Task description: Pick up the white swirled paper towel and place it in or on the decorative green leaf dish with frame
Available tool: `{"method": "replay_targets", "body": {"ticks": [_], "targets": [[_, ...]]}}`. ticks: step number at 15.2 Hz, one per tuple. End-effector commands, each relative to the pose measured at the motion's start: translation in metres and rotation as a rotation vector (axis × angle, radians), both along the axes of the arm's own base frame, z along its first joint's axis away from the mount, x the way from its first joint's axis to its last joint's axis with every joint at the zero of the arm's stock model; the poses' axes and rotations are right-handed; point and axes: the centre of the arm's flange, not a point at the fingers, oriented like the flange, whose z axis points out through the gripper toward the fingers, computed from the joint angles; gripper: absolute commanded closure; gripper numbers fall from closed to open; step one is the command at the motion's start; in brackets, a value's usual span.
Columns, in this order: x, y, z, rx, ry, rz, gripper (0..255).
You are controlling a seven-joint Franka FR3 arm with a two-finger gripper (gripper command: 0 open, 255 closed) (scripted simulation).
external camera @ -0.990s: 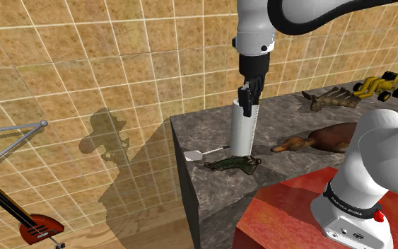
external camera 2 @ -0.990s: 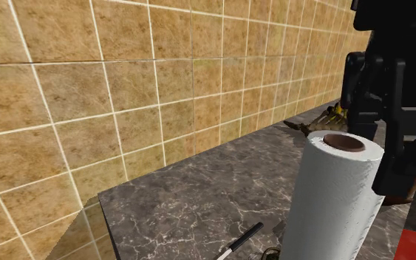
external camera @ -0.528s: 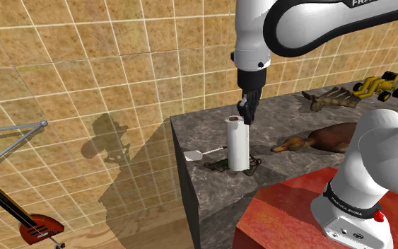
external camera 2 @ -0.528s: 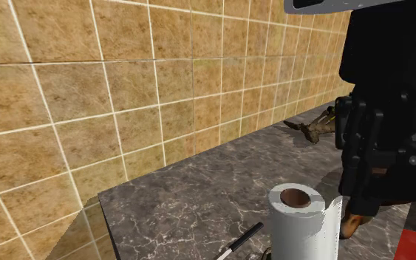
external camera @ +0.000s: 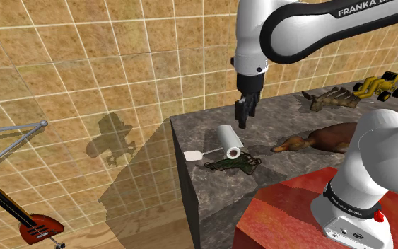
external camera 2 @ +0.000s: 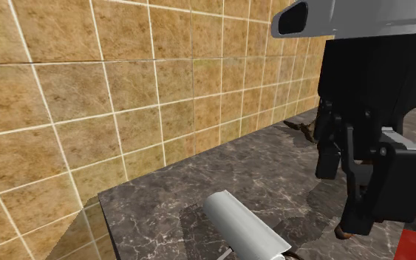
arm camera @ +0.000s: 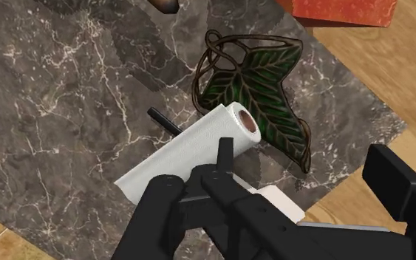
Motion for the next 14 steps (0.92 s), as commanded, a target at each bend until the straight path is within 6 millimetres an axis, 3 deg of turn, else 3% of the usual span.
{"method": "replay_targets", "body": {"ticks": [1, 9, 14], "targets": [[0.013, -0.025, -0.001, 0.047, -0.02, 0.021, 0], [0.077, -0.13, -0.013, 0.26, -0.107, 0.105, 0], [0.082, -0.131, -0.034, 0.272, -0.112, 0.11, 0]]}}
